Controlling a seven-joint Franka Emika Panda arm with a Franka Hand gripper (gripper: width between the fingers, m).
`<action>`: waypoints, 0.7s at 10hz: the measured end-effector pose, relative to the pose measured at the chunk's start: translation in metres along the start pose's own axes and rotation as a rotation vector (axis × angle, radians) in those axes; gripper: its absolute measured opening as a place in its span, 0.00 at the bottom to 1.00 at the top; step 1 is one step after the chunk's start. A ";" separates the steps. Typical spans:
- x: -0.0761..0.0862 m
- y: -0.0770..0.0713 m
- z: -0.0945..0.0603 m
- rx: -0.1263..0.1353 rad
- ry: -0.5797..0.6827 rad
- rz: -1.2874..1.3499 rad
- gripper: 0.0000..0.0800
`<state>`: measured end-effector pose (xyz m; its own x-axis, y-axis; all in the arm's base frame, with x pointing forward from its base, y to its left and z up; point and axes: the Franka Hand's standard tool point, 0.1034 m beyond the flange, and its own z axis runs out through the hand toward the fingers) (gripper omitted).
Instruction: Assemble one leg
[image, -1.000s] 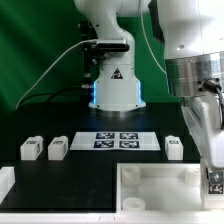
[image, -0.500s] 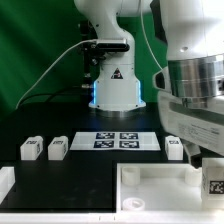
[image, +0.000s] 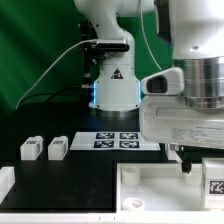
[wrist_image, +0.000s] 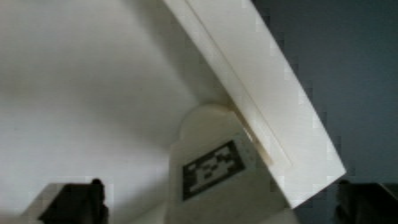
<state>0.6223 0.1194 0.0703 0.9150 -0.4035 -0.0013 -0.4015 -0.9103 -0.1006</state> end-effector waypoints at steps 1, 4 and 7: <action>-0.001 0.000 0.000 -0.008 0.002 -0.124 0.81; 0.000 0.001 0.000 -0.007 0.002 -0.114 0.50; 0.000 0.000 0.000 0.000 0.000 0.082 0.36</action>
Offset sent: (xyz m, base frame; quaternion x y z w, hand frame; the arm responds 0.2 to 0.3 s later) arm 0.0000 0.0000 0.0000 0.0000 0.0000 0.0899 0.9960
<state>0.6221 0.1197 0.0701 0.8791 -0.4766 -0.0099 -0.4751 -0.8742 -0.1005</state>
